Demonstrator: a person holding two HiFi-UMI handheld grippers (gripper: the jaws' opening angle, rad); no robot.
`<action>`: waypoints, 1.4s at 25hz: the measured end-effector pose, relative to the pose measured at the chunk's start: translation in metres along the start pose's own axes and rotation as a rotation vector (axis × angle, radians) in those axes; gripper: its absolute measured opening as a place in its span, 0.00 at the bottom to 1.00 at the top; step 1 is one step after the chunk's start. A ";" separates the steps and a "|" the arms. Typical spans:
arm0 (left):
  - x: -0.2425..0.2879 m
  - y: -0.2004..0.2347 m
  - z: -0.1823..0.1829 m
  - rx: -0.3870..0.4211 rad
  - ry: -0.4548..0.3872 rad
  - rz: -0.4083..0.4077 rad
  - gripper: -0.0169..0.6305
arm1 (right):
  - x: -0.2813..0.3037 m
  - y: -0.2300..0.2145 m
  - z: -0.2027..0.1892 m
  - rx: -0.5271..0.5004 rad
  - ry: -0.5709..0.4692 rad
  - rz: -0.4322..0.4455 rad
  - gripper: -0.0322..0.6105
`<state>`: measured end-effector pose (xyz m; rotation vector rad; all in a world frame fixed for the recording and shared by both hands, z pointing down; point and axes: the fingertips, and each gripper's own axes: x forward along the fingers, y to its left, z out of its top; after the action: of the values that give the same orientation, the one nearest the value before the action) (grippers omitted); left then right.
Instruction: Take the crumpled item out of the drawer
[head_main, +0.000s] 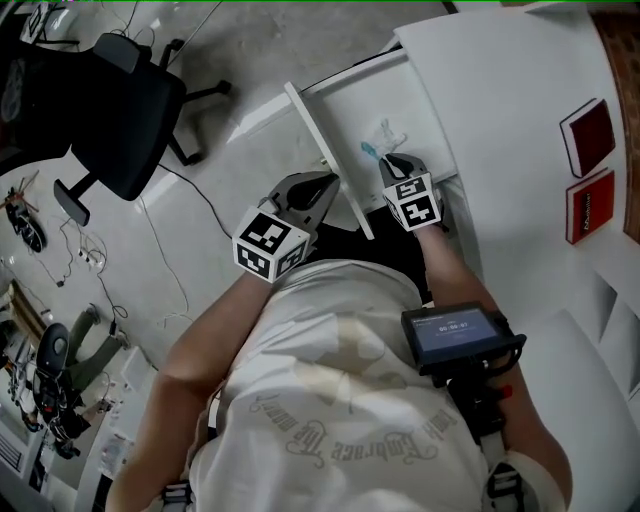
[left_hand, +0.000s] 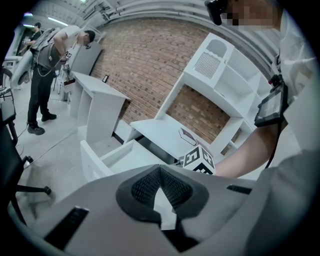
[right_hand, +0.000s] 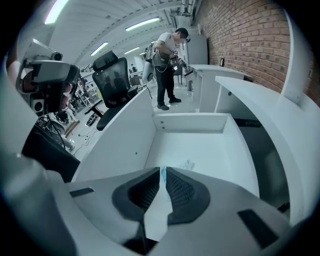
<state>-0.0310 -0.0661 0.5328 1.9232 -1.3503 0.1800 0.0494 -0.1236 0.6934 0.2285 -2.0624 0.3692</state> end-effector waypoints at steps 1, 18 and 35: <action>0.001 0.001 -0.001 -0.003 -0.002 0.003 0.06 | 0.004 -0.001 -0.001 -0.007 0.005 0.002 0.10; 0.004 0.026 -0.031 -0.097 -0.011 0.089 0.06 | 0.071 -0.009 -0.011 -0.200 0.156 0.020 0.47; -0.015 0.003 -0.043 -0.169 -0.016 0.162 0.06 | 0.083 -0.024 -0.039 -0.342 0.283 0.004 0.50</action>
<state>-0.0274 -0.0272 0.5567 1.6799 -1.4838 0.1249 0.0480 -0.1335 0.7874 -0.0346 -1.8101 0.0432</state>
